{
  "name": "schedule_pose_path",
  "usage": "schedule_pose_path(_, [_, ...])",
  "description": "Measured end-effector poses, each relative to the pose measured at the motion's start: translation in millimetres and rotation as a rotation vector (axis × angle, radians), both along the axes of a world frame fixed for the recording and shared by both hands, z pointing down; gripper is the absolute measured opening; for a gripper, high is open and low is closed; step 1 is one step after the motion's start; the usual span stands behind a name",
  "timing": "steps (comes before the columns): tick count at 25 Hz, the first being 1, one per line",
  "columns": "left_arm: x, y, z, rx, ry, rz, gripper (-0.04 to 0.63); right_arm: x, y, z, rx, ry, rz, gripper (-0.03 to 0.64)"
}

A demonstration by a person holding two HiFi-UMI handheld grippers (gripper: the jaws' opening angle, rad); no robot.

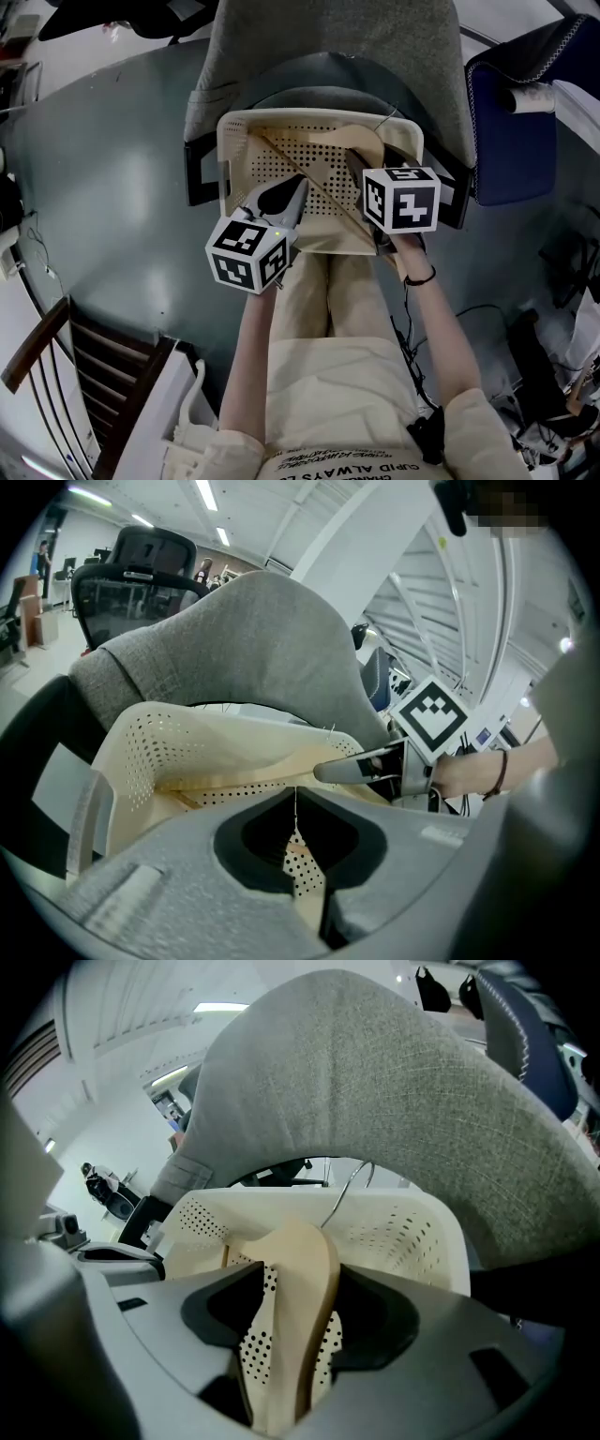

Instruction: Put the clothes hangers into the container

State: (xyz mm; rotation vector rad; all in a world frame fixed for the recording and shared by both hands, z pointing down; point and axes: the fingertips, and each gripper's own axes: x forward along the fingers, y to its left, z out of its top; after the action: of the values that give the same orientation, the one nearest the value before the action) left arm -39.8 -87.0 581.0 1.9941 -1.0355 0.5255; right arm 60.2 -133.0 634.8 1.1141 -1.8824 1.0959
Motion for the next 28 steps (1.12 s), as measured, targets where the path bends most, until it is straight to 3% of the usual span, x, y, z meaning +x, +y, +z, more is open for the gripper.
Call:
schedule_pose_path(5, [-3, -4, -6, 0.011, 0.009, -0.004, 0.023, 1, 3, 1, 0.015, 0.052, 0.015, 0.242])
schedule_pose_path(17, [-5, 2, -14, 0.024, 0.023, 0.003, 0.023, 6, 1, -12, 0.164, 0.223, 0.019, 0.273])
schedule_pose_path(22, [-4, -1, -25, 0.052, 0.032, 0.012, 0.023, 9, -4, -28, 0.216, 0.215, 0.008, 0.27])
schedule_pose_path(23, [-3, -2, -30, 0.067, 0.032, 0.013, 0.023, 8, -4, -33, 0.23, 0.2, 0.004, 0.261])
schedule_pose_path(28, [-5, -12, -67, 0.219, 0.02, 0.01, 0.023, -2, -2, -66, 0.304, 0.168, -0.091, 0.041])
